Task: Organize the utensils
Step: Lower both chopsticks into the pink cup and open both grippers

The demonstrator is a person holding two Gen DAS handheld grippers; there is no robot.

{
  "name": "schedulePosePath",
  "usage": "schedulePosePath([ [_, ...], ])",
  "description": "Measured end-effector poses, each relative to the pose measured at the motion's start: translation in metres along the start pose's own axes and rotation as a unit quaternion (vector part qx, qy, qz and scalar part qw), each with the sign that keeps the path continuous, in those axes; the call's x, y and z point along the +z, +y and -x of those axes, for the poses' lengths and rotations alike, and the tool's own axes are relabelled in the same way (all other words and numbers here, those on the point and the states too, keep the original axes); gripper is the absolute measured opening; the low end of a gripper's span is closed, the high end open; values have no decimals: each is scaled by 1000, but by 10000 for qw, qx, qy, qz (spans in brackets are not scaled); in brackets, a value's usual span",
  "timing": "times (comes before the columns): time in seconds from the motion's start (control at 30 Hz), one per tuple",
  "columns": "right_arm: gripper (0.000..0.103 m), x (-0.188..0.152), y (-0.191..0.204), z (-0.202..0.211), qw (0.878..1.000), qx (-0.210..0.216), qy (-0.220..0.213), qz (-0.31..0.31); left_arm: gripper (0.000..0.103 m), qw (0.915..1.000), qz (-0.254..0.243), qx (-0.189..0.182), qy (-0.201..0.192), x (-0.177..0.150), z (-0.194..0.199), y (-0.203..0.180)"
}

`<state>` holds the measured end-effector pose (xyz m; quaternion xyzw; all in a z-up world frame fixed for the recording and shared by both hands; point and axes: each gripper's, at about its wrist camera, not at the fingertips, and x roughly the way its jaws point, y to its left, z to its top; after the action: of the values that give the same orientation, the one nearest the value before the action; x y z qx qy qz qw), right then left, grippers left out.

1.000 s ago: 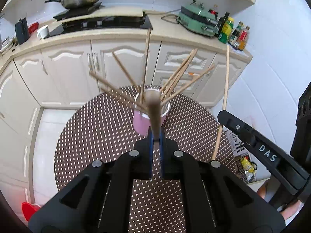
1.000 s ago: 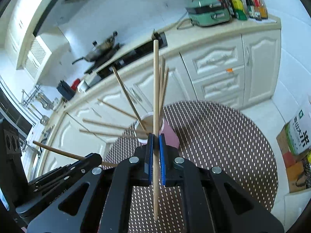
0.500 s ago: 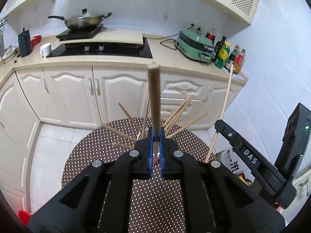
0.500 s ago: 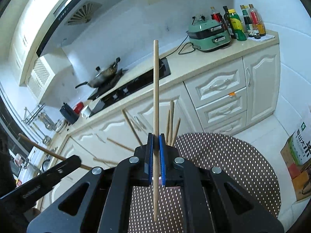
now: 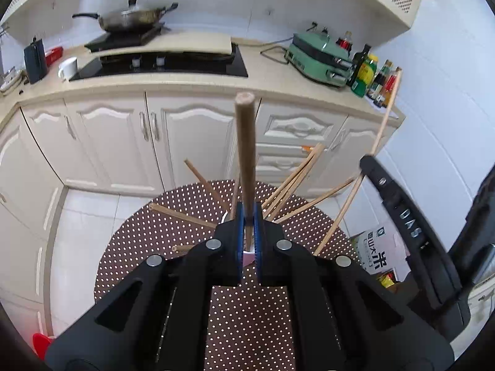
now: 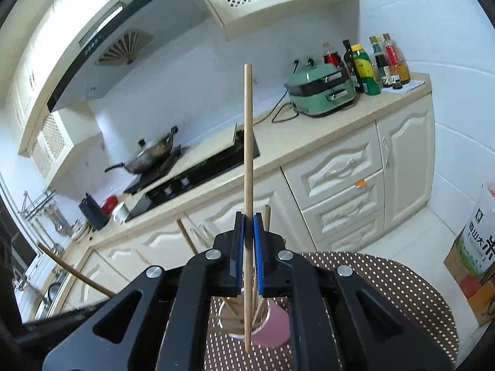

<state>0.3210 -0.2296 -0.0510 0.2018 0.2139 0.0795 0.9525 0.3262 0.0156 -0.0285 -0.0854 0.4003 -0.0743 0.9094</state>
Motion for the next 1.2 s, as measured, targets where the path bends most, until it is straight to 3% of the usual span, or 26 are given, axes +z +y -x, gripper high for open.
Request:
schedulePosePath([
  [0.4, 5, -34, 0, -24, 9960, 31, -829, 335, 6, 9989, 329, -26, 325, -2, -43, 20],
  [0.67, 5, -61, 5, -38, 9893, 150, -1223, 784, 6, 9993, 264, -33, 246, -10, -56, 24],
  [1.2, 5, -100, 4, -50, 9867, -24, -1047, 1243, 6, 9993, 159, -127, 319, -29, -77, 26],
])
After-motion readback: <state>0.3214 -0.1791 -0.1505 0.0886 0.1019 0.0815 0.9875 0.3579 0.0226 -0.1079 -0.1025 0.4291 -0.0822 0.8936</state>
